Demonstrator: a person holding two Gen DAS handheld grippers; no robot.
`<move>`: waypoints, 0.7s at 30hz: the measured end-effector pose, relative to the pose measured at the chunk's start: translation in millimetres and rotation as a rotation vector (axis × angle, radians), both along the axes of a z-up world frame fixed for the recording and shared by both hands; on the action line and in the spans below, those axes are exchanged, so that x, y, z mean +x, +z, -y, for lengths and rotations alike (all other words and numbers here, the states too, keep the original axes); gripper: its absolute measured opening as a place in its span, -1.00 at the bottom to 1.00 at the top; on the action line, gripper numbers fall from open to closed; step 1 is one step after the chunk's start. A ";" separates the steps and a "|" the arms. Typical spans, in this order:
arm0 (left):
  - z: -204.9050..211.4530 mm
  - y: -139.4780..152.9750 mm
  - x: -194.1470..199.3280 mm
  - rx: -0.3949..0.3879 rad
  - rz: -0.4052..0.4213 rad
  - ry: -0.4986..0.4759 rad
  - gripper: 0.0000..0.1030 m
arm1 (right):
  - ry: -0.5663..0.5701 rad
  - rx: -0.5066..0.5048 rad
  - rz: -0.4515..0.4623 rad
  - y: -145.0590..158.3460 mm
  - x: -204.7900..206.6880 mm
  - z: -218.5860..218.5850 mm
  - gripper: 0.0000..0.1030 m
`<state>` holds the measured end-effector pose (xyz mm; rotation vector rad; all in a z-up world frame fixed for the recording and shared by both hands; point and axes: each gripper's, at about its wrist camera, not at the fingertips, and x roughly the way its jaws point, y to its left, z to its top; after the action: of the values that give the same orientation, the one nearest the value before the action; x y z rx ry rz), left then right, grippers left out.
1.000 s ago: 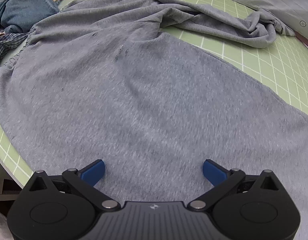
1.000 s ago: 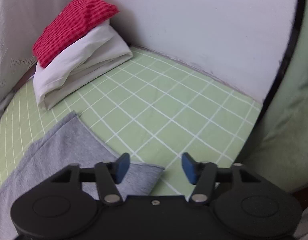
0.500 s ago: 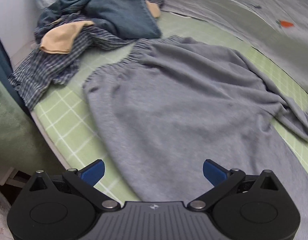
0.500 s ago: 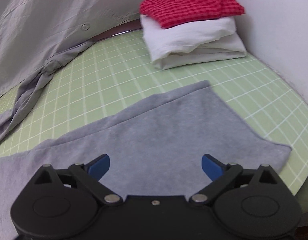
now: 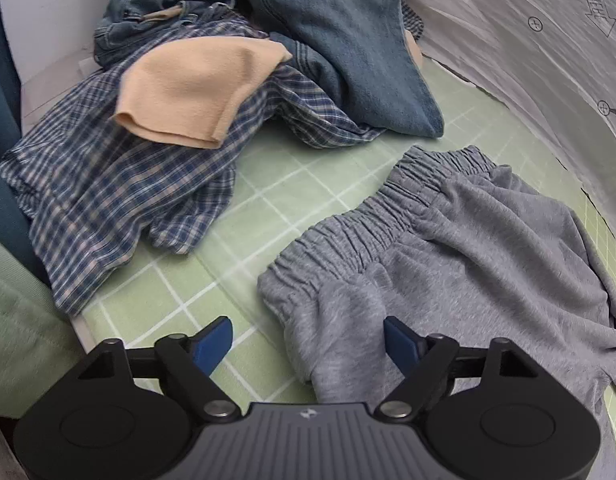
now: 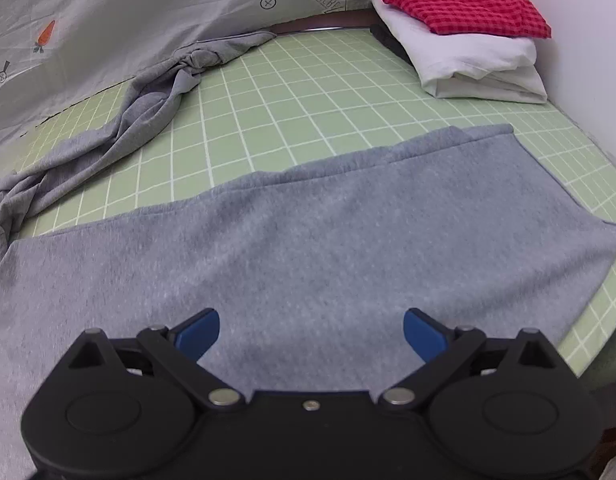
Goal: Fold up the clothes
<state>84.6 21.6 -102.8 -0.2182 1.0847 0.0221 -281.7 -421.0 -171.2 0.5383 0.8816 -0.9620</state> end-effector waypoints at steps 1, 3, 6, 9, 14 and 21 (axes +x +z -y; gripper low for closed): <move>-0.1 -2.5 3.7 0.003 -0.002 -0.015 0.40 | -0.005 0.004 -0.002 -0.7 3.4 -4.6 0.93; 0.1 -6.4 7.9 0.017 -0.002 -0.037 0.17 | -0.001 0.000 -0.011 -0.1 11.4 -14.5 0.93; -0.5 -8.4 9.4 0.044 0.017 -0.067 -0.19 | 0.017 -0.014 -0.029 2.1 22.0 -27.2 0.93; -5.1 -8.2 8.2 0.041 0.029 -0.082 -0.46 | 0.035 -0.009 -0.048 1.0 29.7 -35.8 0.93; -20.2 -4.1 0.3 0.053 0.041 -0.066 -0.61 | 0.064 -0.003 -0.072 -1.9 35.5 -44.6 0.93; -25.1 -1.5 -13.1 0.103 0.024 -0.049 -0.35 | 0.080 0.019 -0.064 -5.2 36.0 -38.8 0.93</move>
<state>71.5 46.7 -104.3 -0.0987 1.0613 0.0316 -245.8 -382.1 -176.4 0.4870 0.9639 -0.9024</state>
